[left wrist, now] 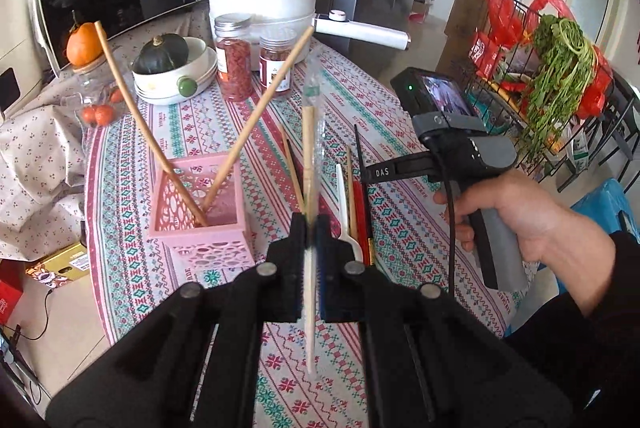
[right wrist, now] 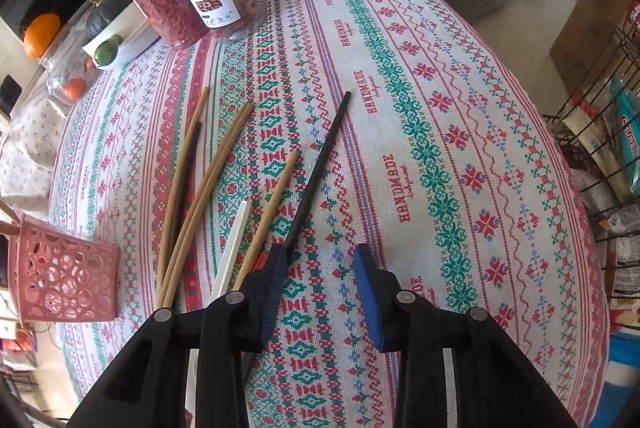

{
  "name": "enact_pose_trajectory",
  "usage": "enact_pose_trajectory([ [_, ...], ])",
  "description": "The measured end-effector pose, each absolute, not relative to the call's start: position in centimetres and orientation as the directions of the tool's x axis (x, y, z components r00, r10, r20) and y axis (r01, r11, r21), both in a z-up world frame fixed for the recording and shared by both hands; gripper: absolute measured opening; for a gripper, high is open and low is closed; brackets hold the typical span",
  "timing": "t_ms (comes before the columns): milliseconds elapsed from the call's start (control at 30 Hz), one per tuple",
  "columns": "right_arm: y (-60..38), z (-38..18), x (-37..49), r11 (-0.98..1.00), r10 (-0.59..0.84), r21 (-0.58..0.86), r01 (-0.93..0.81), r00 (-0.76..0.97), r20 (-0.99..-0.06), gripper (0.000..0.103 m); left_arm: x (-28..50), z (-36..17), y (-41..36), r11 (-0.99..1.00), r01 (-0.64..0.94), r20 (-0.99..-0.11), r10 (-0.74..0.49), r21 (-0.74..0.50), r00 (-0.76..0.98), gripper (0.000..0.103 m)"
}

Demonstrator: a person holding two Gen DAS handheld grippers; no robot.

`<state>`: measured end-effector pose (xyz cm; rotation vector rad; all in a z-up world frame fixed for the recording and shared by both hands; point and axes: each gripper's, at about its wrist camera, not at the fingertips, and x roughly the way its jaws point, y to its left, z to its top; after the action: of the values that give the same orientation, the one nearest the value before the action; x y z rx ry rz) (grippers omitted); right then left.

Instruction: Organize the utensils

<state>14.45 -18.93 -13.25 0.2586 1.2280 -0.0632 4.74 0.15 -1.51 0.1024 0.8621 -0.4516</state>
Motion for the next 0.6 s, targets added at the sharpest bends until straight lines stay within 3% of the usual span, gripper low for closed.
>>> enact_pose_trajectory([
  [33, -19.0, -13.3, 14.4, 0.965, 0.101, 0.174, 0.196, 0.334, -0.937, 0.025, 4.7, -1.2, 0.5, 0.903, 0.42, -0.743, -0.343, -0.091, 0.575, 0.006],
  [67, -19.1, -13.4, 14.4, 0.966, 0.091, 0.161, 0.205, 0.314, -0.945, 0.009, 4.5, -1.0, 0.8, 0.905, 0.416, -0.735, -0.344, -0.092, 0.585, 0.006],
  [100, -19.0, -13.4, 14.4, 0.974, 0.049, 0.116, 0.195, 0.318, -0.947, 0.004, 4.4, -0.8, 1.1, 0.906, 0.413, -0.728, -0.347, -0.097, 0.591, 0.006],
  [400, -19.6, -12.9, 12.4, 0.979, 0.075, 0.14, 0.151, 0.372, -0.925, 0.001, 3.9, 0.1, 3.7, 0.92, 0.363, -0.684, -0.359, -0.146, 0.635, 0.006],
  [600, -19.8, -8.7, 9.2, 0.975, 0.129, 0.202, 0.092, 0.505, -0.854, 0.001, 3.5, 1.0, 5.3, 0.927, 0.337, -0.64, -0.359, -0.163, 0.679, 0.006],
])
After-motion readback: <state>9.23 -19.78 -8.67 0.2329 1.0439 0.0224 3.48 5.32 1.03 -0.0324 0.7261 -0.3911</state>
